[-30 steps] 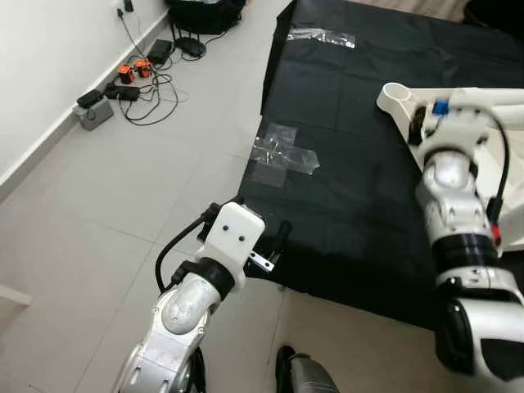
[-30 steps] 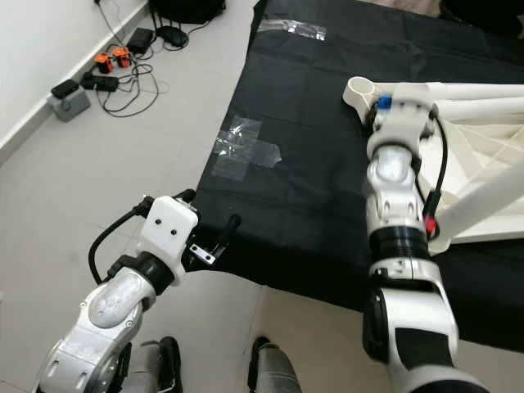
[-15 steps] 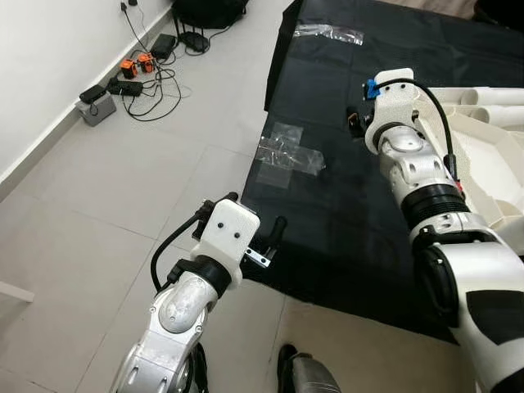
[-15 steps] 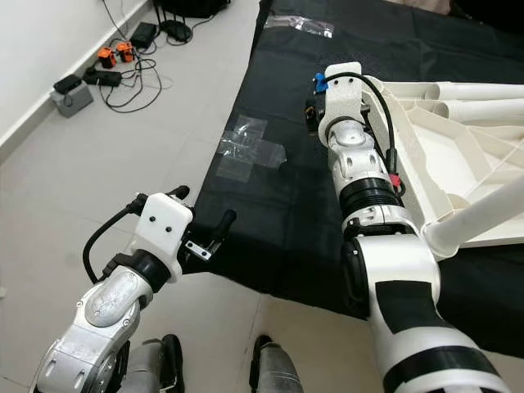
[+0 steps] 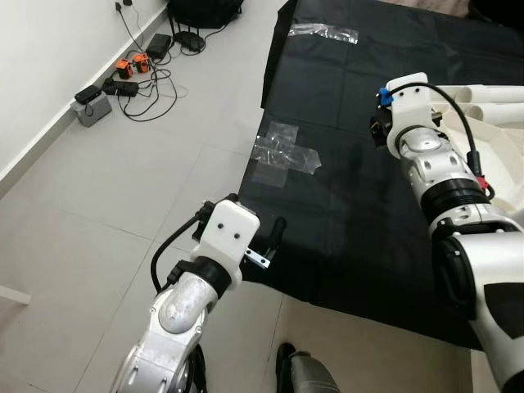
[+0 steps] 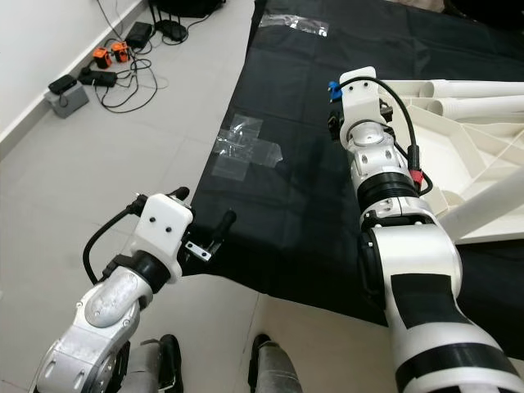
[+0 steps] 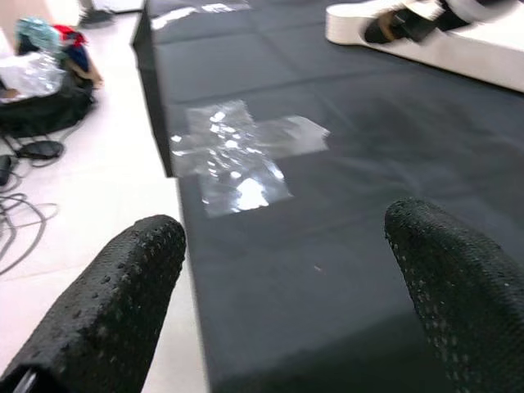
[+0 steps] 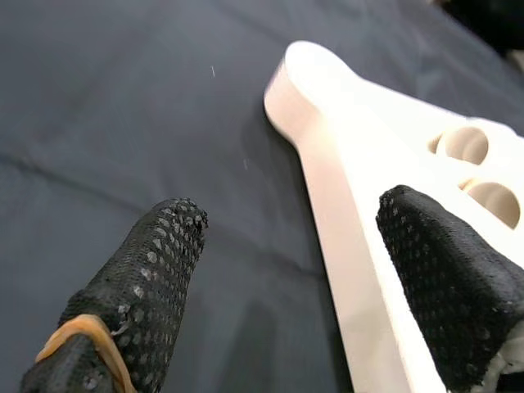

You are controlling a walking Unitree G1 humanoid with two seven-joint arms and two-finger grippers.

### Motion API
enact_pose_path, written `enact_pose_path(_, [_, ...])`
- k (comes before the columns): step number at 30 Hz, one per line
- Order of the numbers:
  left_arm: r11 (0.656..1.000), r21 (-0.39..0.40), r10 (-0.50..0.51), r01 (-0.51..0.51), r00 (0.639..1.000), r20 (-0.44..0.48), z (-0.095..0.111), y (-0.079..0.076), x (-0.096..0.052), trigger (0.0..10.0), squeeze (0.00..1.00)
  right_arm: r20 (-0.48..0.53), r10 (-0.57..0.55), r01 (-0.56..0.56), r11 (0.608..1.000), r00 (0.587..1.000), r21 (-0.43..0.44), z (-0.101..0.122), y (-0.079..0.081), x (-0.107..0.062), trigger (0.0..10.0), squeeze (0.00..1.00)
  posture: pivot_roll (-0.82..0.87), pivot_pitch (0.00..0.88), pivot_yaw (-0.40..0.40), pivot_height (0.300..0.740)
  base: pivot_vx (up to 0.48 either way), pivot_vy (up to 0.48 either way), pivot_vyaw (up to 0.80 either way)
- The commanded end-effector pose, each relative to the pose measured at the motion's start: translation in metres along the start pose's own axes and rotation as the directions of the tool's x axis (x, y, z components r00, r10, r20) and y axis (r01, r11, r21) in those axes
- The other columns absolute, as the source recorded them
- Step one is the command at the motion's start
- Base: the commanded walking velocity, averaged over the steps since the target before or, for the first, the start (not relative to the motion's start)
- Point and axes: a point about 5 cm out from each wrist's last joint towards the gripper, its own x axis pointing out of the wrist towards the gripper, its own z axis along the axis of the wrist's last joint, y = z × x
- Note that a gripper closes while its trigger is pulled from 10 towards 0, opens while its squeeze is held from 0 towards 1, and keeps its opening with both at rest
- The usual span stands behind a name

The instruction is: Building children table

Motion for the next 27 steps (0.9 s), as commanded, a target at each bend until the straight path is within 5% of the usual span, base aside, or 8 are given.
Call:
enact_pose_path(1, [1.0, -0.026, 0.013, -0.014, 1.0, -0.015, -0.001, -0.001, -0.002, 10.0, 0.0, -0.051, -0.027, 0.026, 0.999, 0.998, -0.018, -0.013, -0.01, 0.0, 10.0, 0.0, 0.01, 0.298, -0.104, 0.74, 0.0, 0.0, 0.0])
enact_pose_path(12, [0.999, -0.039, -0.017, 0.016, 0.999, -0.027, -0.001, -0.008, -0.006, 10.0, 0.0, -0.076, -0.084, 0.083, 0.996, 0.994, -0.015, -0.019, -0.026, 0.0, 10.0, 0.0, 0.0, 0.322, -0.087, 0.74, 0.0, 0.0, 0.0])
enact_pose_path(27, [0.999, -0.034, -0.014, 0.013, 0.999, -0.029, -0.002, -0.006, -0.005, 10.0, 0.0, -0.164, -0.052, 0.062, 0.996, 0.985, 0.057, -0.037, -0.026, -0.001, 10.0, 0.0, 0.0, 0.334, -0.091, 0.74, 0.0, 0.0, 0.0])
